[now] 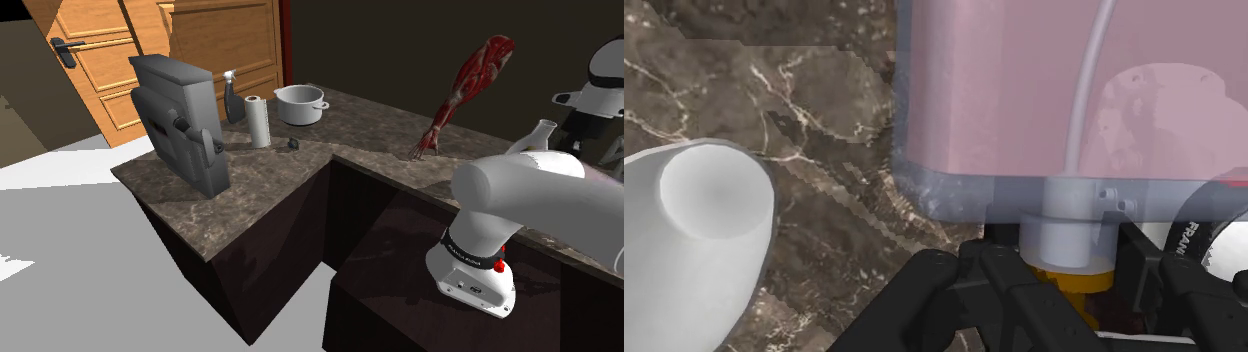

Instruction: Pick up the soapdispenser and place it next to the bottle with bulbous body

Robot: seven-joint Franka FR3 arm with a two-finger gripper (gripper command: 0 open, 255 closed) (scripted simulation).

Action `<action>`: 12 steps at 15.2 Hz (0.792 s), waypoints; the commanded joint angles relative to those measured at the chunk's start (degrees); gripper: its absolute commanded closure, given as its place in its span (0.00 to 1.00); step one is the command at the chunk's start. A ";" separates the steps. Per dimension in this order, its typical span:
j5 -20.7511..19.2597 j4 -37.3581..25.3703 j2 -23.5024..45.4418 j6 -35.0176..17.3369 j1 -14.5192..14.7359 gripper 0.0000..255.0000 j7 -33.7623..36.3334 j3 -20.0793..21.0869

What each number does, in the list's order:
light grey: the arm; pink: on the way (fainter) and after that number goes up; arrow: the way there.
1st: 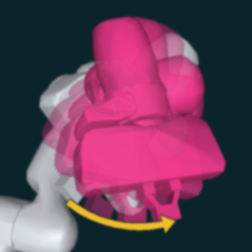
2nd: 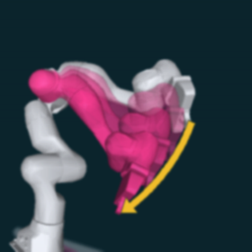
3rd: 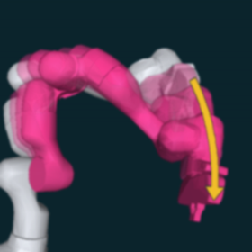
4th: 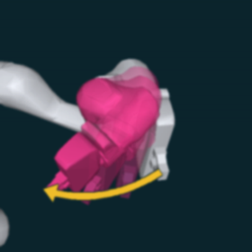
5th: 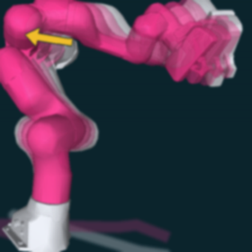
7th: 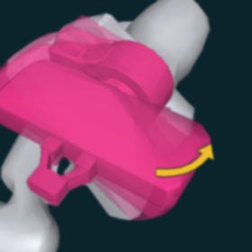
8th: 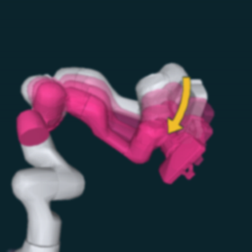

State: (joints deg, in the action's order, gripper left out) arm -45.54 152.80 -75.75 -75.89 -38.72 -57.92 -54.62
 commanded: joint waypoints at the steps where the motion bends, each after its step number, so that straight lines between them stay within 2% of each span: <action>1: 1.18 -1.17 0.24 0.98 0.33 1.00 -0.11 1.27; 12: 7.25 -8.08 2.37 6.23 2.29 1.00 -0.34 7.69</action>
State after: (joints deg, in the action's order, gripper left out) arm -38.90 145.38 -73.54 -70.26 -36.53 -58.23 -47.60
